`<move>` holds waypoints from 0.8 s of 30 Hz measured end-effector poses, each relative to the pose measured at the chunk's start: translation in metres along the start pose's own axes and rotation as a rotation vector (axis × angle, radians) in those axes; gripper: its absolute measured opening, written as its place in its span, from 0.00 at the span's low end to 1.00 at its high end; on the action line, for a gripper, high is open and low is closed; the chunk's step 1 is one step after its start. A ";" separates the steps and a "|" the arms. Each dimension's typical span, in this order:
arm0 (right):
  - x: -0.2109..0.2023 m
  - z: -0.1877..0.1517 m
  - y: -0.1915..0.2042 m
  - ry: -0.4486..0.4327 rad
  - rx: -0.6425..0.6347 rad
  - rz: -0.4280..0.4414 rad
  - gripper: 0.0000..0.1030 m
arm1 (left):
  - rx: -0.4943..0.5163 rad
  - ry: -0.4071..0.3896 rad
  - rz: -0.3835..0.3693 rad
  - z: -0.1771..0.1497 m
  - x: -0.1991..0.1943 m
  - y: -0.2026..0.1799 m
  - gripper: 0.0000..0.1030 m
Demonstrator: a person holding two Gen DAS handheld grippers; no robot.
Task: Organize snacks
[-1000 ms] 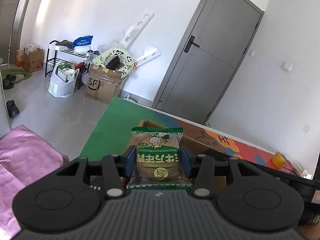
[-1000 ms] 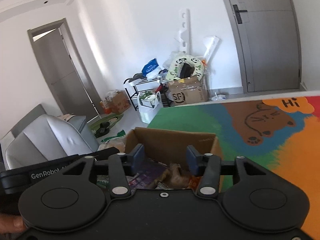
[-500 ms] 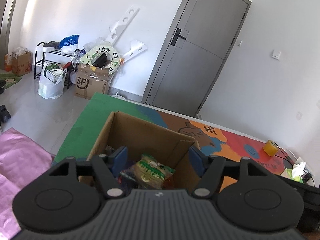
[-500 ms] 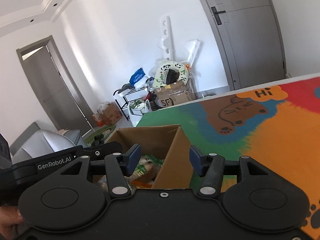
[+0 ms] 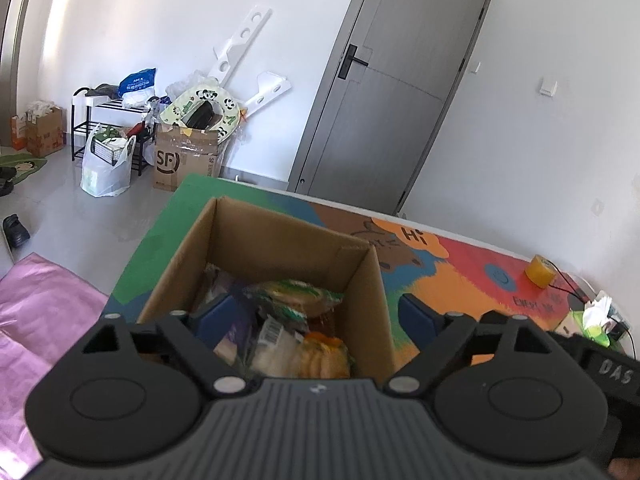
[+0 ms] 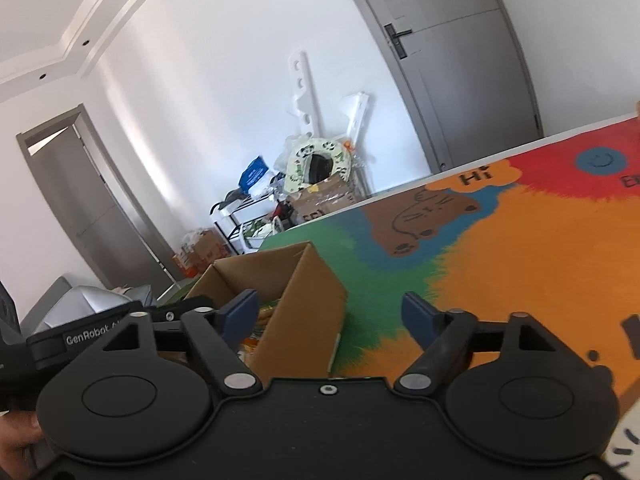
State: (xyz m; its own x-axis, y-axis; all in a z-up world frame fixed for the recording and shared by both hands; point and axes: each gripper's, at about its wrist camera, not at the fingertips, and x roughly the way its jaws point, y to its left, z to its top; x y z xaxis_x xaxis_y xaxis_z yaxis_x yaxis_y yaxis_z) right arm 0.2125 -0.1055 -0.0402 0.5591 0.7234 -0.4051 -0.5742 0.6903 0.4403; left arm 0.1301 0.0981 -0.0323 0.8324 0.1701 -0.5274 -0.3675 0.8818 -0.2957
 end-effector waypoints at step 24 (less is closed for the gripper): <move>-0.097 -0.007 -0.003 -0.117 -0.062 -0.177 1.00 | 0.088 -0.031 -0.062 -0.013 -0.060 -0.043 0.99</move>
State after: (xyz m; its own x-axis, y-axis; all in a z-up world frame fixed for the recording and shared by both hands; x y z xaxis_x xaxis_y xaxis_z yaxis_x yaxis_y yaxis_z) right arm 0.1555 -0.1780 -0.0082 0.7177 0.5870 -0.3747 -0.4948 0.8085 0.3187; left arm 0.0908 0.0447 0.0015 0.8655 0.1263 -0.4847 -0.2780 0.9261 -0.2552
